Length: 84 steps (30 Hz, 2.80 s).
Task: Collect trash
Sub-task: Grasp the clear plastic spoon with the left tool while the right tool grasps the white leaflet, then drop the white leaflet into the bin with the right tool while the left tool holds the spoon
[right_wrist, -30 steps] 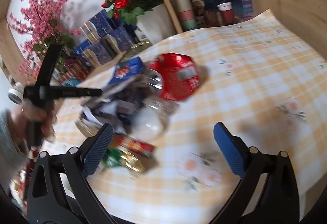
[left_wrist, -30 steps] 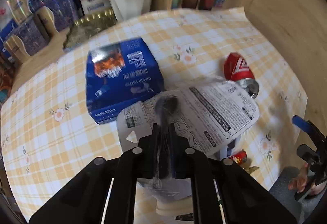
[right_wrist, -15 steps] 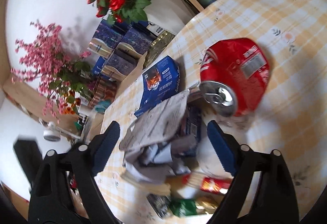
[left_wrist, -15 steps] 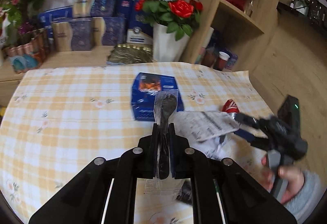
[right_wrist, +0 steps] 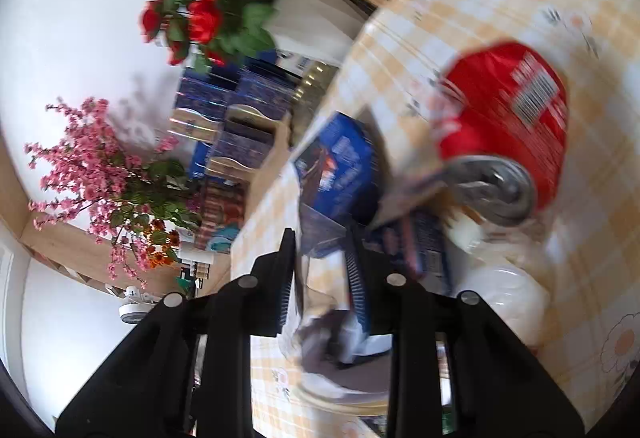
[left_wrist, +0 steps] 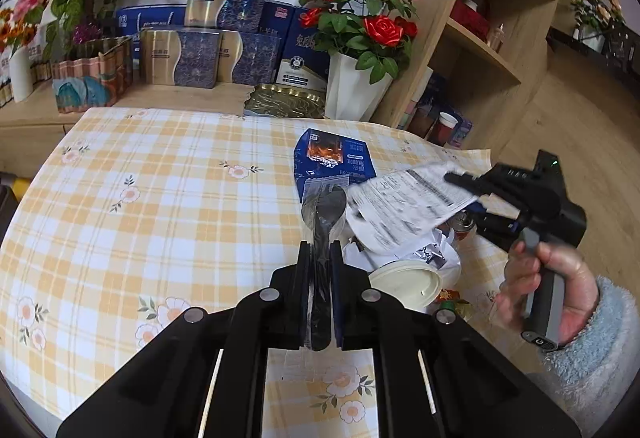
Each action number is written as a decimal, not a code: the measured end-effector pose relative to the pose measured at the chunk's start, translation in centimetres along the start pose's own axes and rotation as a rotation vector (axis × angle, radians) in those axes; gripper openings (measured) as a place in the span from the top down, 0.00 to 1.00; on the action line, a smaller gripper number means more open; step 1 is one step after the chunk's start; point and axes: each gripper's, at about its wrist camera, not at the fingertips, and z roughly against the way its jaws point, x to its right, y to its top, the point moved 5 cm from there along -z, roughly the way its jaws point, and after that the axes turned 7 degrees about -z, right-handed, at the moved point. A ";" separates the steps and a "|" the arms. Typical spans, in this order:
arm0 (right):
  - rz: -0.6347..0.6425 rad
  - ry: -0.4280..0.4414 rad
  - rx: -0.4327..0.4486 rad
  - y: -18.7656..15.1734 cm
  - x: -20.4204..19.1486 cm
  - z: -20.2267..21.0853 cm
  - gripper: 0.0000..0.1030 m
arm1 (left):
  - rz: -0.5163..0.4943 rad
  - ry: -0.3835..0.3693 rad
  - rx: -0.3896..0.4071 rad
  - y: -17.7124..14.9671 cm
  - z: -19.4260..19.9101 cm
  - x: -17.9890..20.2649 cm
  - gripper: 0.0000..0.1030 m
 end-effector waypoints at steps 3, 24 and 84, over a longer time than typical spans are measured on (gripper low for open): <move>0.054 0.003 0.030 0.0 -2.4 0.8 0.94 | 0.011 -0.003 0.008 -0.2 0.8 -0.2 0.91; 0.577 -0.022 0.042 -9.6 -8.7 14.2 0.94 | 0.002 -0.051 0.045 -5.5 9.6 3.9 0.91; 0.778 -0.646 -0.369 -27.1 16.4 9.4 0.74 | 0.056 -0.079 -0.072 -14.6 12.0 6.8 0.91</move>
